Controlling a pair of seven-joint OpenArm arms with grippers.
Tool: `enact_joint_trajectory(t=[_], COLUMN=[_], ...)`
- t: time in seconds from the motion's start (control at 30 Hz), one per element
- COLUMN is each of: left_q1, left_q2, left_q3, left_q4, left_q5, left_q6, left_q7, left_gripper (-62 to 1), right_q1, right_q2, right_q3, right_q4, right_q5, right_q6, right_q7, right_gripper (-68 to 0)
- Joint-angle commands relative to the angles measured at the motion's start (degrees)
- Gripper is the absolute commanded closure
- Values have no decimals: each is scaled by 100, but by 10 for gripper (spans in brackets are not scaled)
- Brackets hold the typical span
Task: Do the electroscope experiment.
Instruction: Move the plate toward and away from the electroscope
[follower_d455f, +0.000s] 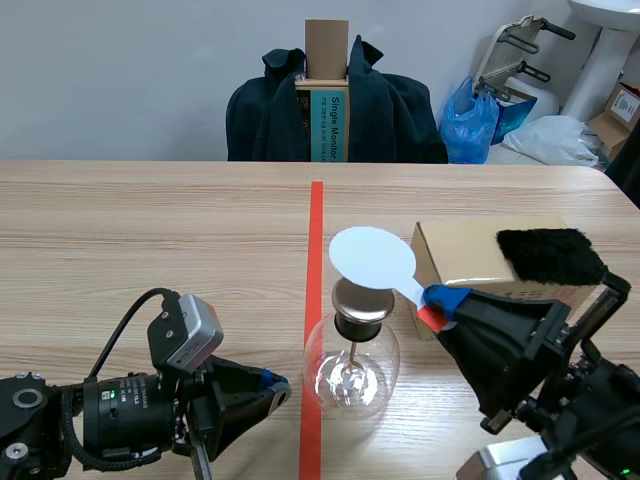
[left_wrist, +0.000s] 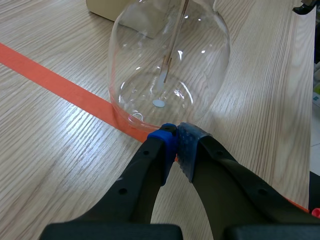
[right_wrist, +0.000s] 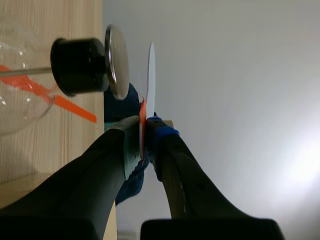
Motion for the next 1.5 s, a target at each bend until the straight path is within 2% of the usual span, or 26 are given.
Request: enact_joint_trajectory(t=[0.0, 0.33, 0.5, 0.63, 0.77, 1.2, 1.47], left_q1=[-17, -17, -20, -20, -20, -17, -17], left_q2=[28, 28, 28, 28, 28, 28, 28], left_q3=[-48, -48, -48, -48, -48, -48, -48], left_q4=[94, 94, 94, 94, 94, 94, 94], left_q5=[-79, -81, -79, -79, -79, -79, -79], left_q6=[-28, -28, -28, -28, -28, -28, -28], left_q7=[-94, -201, -223, -223, -223, -201, -201], left_gripper=[-27, -27, -27, -27, -27, -27, -27], right_q1=[24, 24, 26, 26, 39, 42, 39], right_q2=[42, 44, 44, 44, 42, 42, 39], right_q3=[15, 55, 87, 87, 85, 81, 81], right_q4=[114, 114, 114, 114, 118, 136, 136], right_q5=[63, -28, -96, -98, -98, -96, -105], right_q6=[-17, -39, -42, -42, -42, -105, -103], right_q7=[-188, -1552, -1893, -1899, -1523, 201, 726], right_gripper=[-8, -9, -8, -9, -8, -8, -8])
